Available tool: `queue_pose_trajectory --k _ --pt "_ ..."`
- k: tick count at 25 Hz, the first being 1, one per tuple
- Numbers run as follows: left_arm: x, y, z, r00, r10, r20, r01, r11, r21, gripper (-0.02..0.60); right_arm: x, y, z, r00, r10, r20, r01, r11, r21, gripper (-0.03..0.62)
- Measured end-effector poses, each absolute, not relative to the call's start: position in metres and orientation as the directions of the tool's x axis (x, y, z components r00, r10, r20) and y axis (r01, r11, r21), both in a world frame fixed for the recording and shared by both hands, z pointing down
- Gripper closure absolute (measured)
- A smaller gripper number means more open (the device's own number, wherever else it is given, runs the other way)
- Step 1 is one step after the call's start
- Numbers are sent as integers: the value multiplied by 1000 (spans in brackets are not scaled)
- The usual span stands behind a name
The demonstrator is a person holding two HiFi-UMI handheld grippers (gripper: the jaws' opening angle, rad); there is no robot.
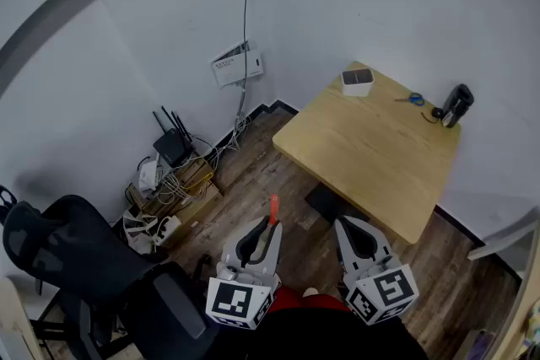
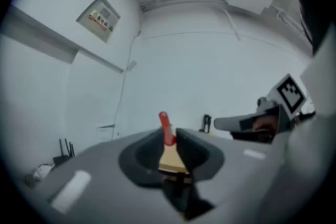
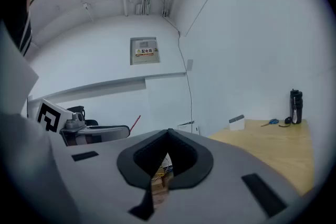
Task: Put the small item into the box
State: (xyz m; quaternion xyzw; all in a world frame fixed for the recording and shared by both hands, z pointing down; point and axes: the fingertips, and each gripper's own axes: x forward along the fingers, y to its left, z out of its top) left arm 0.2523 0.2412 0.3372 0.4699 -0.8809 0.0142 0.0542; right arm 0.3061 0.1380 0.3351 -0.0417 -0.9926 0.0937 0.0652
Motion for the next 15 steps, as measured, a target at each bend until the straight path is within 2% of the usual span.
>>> queue_pose_trajectory --k 15 --pt "259 237 345 -562 -819 115 -822 568 31 511 315 142 344 -984 132 121 104 970 -219 586"
